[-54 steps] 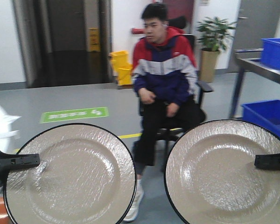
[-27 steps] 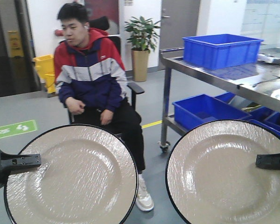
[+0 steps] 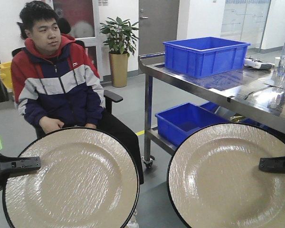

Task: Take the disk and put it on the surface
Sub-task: 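Hold both plates upright while the base drives to the steel table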

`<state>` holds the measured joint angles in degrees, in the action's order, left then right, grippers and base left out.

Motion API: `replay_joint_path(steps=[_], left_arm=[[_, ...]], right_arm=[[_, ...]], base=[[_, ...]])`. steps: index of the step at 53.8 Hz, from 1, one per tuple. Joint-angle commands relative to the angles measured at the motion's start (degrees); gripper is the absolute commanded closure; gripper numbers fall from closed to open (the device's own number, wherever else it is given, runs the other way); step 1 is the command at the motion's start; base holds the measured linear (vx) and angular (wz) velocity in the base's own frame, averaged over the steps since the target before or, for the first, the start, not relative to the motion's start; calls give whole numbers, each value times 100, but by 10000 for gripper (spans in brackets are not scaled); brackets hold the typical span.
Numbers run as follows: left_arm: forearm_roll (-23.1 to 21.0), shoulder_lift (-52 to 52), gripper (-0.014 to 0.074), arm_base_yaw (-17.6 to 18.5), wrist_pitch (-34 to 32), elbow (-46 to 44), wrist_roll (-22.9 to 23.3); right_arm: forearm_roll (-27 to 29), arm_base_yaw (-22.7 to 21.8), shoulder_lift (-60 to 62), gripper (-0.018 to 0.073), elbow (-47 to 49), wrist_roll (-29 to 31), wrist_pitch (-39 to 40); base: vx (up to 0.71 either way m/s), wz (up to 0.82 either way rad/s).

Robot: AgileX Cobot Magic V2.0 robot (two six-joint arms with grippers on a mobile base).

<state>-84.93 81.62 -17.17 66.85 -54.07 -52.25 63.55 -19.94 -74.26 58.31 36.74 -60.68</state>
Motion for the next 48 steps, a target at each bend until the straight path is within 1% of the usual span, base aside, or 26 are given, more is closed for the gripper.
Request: replay_joint_path(steps=[1, 24, 48], left_arm=[[-821, -215, 597, 34, 464, -167, 89], [-821, -215, 597, 34, 462, -167, 89], [-821, -215, 597, 34, 465, -167, 89]], right_arm=[[705, -25, 206, 568, 183, 2, -14], [705, -25, 206, 568, 183, 2, -25], [705, -25, 206, 568, 183, 2, -17]], base=[[45, -14], [48, -22], [50, -46]])
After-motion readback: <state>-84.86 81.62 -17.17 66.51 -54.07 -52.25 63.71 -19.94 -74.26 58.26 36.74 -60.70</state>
